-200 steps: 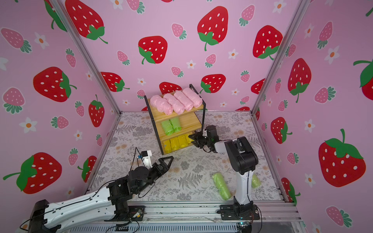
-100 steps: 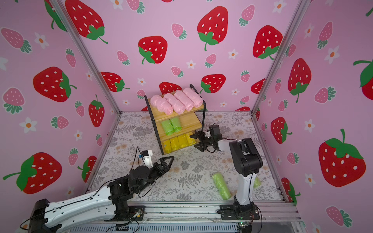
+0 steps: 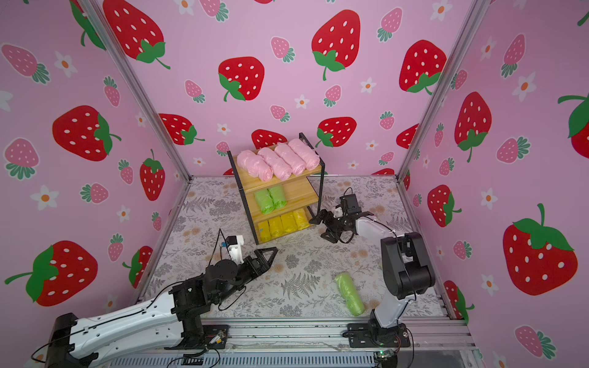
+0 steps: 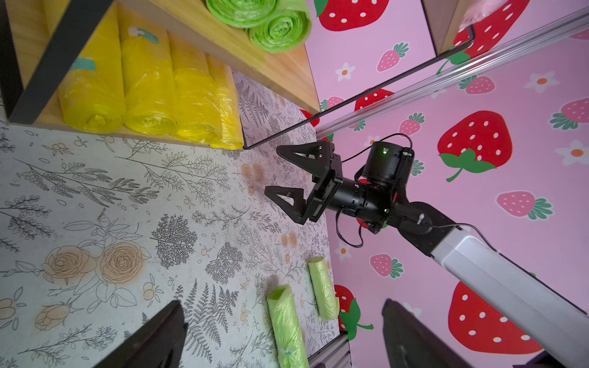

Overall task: Sort the rolls of trash bags by color and place them on the shelf
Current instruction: Pick up the roll of trash bags from the center of the board.

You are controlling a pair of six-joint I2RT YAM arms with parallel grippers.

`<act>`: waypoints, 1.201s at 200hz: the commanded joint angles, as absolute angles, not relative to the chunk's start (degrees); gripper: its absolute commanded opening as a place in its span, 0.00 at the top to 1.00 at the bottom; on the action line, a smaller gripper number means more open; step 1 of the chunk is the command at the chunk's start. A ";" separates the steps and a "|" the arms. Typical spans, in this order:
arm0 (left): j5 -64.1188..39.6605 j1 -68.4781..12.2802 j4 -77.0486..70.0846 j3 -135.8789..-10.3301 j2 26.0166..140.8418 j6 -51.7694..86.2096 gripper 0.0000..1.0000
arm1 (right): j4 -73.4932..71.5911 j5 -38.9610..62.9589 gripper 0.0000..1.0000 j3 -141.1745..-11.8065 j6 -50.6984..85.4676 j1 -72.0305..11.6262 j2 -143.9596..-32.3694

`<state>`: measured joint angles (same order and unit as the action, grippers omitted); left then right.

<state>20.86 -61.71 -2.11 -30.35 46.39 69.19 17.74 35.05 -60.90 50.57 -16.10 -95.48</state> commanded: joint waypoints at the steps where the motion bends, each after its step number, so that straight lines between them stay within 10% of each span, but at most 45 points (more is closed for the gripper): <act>1: 20.07 -61.47 -1.73 -32.35 46.47 68.03 0.00 | 33.12 28.17 0.05 -59.76 39.66 -15.91 -90.05; 99: 17.70 -61.52 -5.26 -31.55 49.37 68.20 0.00 | 54.14 14.69 0.01 -45.19 38.14 -18.75 -63.97; 240: 15.30 -61.57 -5.03 -32.51 50.95 68.91 0.00 | 60.28 -2.77 0.05 -38.33 52.31 -36.54 -65.06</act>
